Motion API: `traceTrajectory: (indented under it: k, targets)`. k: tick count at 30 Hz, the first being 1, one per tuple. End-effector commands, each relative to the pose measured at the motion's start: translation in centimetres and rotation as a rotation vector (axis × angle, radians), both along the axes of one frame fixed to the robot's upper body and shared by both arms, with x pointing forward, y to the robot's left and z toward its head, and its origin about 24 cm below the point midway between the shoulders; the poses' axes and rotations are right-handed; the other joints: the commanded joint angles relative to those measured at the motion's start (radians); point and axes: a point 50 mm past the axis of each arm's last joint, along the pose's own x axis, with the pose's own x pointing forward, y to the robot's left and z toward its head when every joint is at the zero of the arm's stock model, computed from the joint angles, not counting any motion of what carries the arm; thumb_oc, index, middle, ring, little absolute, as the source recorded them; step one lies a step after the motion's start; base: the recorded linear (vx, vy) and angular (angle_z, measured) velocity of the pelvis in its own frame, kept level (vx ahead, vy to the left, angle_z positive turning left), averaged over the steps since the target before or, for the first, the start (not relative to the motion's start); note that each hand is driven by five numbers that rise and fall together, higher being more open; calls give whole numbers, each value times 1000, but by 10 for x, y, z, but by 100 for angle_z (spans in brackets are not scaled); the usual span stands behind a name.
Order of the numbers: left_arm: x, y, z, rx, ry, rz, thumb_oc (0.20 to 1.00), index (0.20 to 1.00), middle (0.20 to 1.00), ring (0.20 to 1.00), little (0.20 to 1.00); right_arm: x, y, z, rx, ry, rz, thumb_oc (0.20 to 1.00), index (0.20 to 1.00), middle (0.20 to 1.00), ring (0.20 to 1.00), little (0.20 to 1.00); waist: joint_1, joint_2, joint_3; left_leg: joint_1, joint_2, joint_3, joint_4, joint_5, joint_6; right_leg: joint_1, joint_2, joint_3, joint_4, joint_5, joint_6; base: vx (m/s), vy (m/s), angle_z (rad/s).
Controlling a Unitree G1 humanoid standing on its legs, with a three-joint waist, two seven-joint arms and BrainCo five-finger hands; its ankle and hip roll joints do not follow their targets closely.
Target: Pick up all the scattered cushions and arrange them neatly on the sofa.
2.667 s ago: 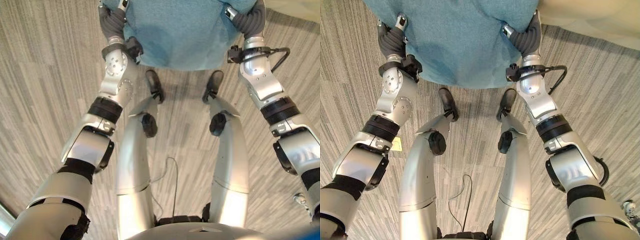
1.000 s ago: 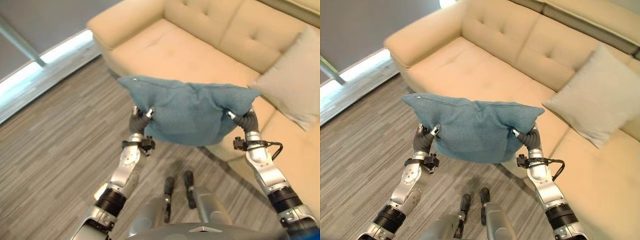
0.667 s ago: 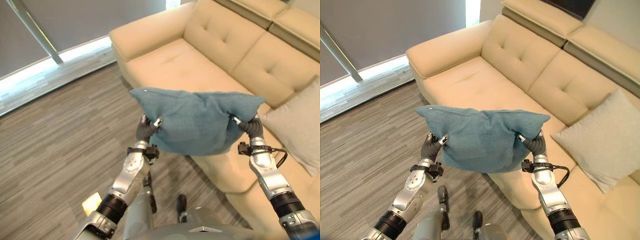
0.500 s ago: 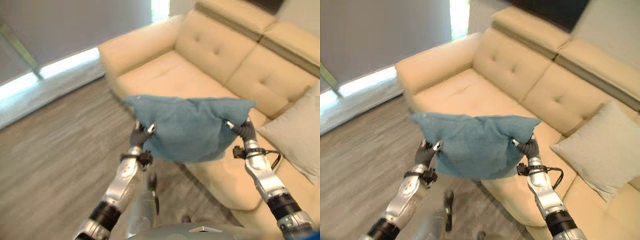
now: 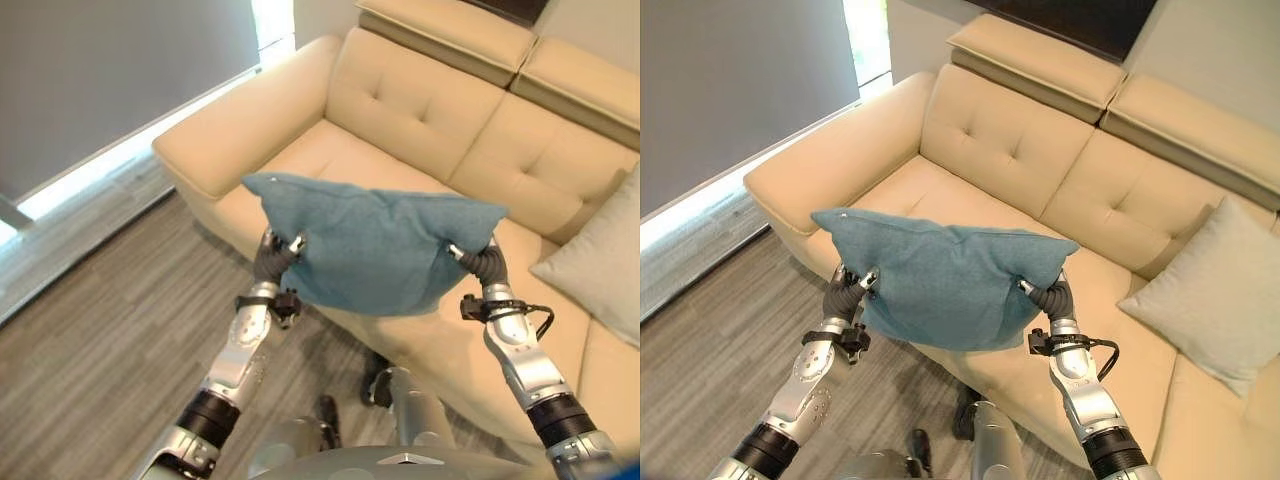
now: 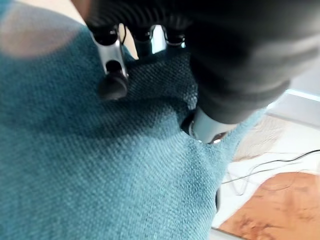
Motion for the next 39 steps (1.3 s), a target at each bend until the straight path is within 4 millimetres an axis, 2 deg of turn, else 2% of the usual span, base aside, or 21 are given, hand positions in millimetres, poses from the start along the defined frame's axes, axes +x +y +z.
traceTrajectory:
  k: [1,2,3,4,5,8,9,11,12,13,14,15,18,20,21,22,26,29,30,31,39]
  targets:
    - [-3,-46,38,-12,-238,-252,200,200,200,200,200,16,-6,50,25,-249,9,200,200,200,200,200,-25,-59,-79,43,147,-23,233,-76,-186,172,-34,36,-242,83,97,369,-197,28]
    - [-5,-46,35,-23,-225,-248,200,200,200,200,200,14,-8,50,22,-248,7,200,200,200,200,200,-22,-53,-85,28,174,-10,314,-57,-206,210,-12,45,-264,73,82,142,-108,38]
    - [-4,-46,35,-23,-225,-248,200,200,200,200,200,14,-8,50,23,-248,7,200,200,200,200,200,-24,-56,-87,23,171,-10,314,-53,-206,208,-14,45,-267,77,81,199,-103,29]
    - [-6,-46,31,-26,-203,-245,200,200,200,200,200,13,-11,48,22,-239,-1,200,200,200,200,200,-15,-56,-92,-26,194,-12,411,-15,-217,258,4,62,-298,55,58,152,-68,0]
    - [-7,-47,31,-28,-199,-244,200,200,200,200,200,11,-12,47,22,-233,1,200,200,200,200,200,-5,-52,-84,-68,209,-23,429,-39,-205,278,14,79,-304,42,52,185,-57,-14]
    - [-8,-46,31,-29,-195,-239,200,200,200,200,200,11,-12,46,23,-225,5,200,200,200,200,200,15,-60,-74,-112,191,-107,304,-77,-176,300,15,139,-303,25,56,131,42,-48]
    - [-8,-47,31,-33,-196,-241,200,200,200,200,200,11,-12,45,25,-224,3,200,200,200,200,200,23,-56,-69,-116,182,-146,227,-57,-174,304,20,156,-302,20,57,107,71,-67]
    - [-7,-45,33,-37,-204,-225,200,200,200,200,200,13,-11,46,19,-223,0,200,200,200,200,200,52,-47,-55,-146,137,-275,67,29,-184,321,40,209,-304,9,53,103,59,-77]
    - [-6,-44,35,-40,-210,-222,200,200,200,200,200,15,-10,47,20,-229,0,200,200,200,200,200,62,-41,-52,-162,122,-331,26,46,-187,327,50,234,-304,3,49,72,26,-68]
    - [-6,-44,35,-40,-210,-222,200,200,200,200,200,15,-10,47,20,-229,0,200,200,200,200,200,62,-42,-50,-157,122,-331,21,48,-187,329,49,234,-303,2,49,79,58,-134]
    - [-6,-43,37,-45,-219,-215,200,200,200,200,200,18,-9,50,20,-236,5,200,200,200,200,200,67,-23,-47,-154,107,-406,-19,76,-193,337,67,281,-296,-6,44,90,101,-141]
    - [-6,-42,35,-47,-212,-212,200,200,200,200,200,19,-8,50,17,-238,13,200,200,200,200,200,67,-11,-53,-126,110,-420,-43,85,-195,344,71,299,-299,-8,47,88,102,-142]
    - [-8,-40,33,-44,-204,-210,200,200,200,200,200,19,-7,49,10,-229,28,200,200,200,200,200,71,5,-62,-90,114,-417,-62,90,-190,344,67,336,-291,-6,49,97,178,-66]
    - [-10,-35,28,-40,-186,-203,200,200,200,200,200,21,-1,50,7,-228,60,200,200,200,200,200,71,17,-80,-47,119,-360,-91,85,-172,340,49,368,-286,-1,68,87,177,-31]
    - [-11,-35,28,-40,-186,-203,200,200,200,200,200,21,-1,50,7,-227,60,200,200,200,200,200,74,17,-80,-45,120,-357,-92,84,-172,340,49,372,-285,-1,68,50,139,-104]
    - [-11,-32,26,-36,-177,-193,200,200,200,200,200,23,5,53,15,-234,75,200,200,200,200,200,82,19,-82,-25,120,-312,-101,78,-156,329,37,395,-280,9,85,39,121,-115]
    - [-11,-26,26,-35,-175,-175,200,200,200,200,200,26,12,56,24,-246,97,200,200,200,200,200,97,25,-77,-8,125,-244,-116,70,-144,307,21,402,-270,20,108,7,68,-74]
    - [-11,-15,27,-37,-179,-136,200,200,200,200,200,31,20,60,31,-260,120,200,200,200,200,200,133,36,-72,12,155,-147,-140,58,-150,281,-49,207,-263,40,134,-19,-39,-99]
    - [-11,-15,27,-37,-179,-136,200,200,200,200,200,31,20,60,31,-260,120,200,200,200,200,200,132,37,-71,14,155,-149,-141,58,-150,283,-49,205,-263,39,135,32,-89,-123]
    - [-13,-11,26,-32,-175,-128,200,200,200,200,200,29,20,58,28,-252,121,200,200,200,200,200,129,37,-74,25,166,-124,-145,58,-156,285,-72,141,-271,46,136,44,-112,-92]
    - [-10,-12,29,-39,-188,-120,200,200,200,200,200,22,8,57,8,-247,95,200,200,200,200,200,100,30,-87,51,175,-136,-147,56,-170,321,-62,131,-299,33,119,71,-122,0]
